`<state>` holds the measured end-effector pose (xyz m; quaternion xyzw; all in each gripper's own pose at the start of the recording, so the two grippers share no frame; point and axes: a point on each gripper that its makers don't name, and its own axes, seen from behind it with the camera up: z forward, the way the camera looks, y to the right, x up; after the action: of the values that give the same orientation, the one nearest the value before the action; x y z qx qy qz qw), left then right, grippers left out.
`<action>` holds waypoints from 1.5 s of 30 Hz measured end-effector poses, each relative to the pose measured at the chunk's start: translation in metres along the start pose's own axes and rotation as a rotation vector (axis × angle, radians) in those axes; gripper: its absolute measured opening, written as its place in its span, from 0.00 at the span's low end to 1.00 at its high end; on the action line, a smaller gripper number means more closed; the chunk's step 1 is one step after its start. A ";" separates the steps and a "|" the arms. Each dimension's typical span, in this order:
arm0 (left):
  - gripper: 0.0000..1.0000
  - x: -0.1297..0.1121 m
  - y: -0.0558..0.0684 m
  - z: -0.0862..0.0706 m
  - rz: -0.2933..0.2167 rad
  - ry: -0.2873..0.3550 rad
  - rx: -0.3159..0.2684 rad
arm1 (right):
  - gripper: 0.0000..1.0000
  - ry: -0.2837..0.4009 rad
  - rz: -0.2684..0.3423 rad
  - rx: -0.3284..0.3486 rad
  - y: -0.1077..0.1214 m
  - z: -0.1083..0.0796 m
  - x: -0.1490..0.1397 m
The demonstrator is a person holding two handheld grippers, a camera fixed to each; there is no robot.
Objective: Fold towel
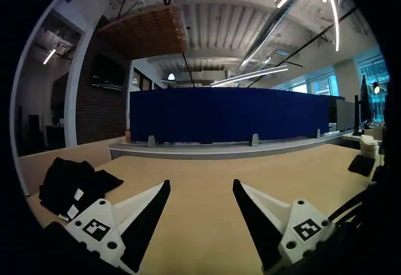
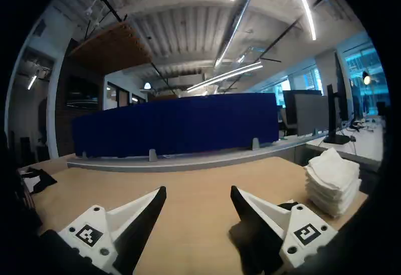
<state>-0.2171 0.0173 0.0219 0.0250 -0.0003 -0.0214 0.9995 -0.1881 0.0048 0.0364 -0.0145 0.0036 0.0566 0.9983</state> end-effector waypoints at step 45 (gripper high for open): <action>0.92 -0.002 -0.001 -0.001 0.000 0.000 0.000 | 1.00 0.023 -0.099 0.020 -0.007 0.001 -0.028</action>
<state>-0.2188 0.0167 0.0213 0.0250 -0.0003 -0.0212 0.9995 -0.2152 -0.0056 0.0377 -0.0052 0.0147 0.0071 0.9999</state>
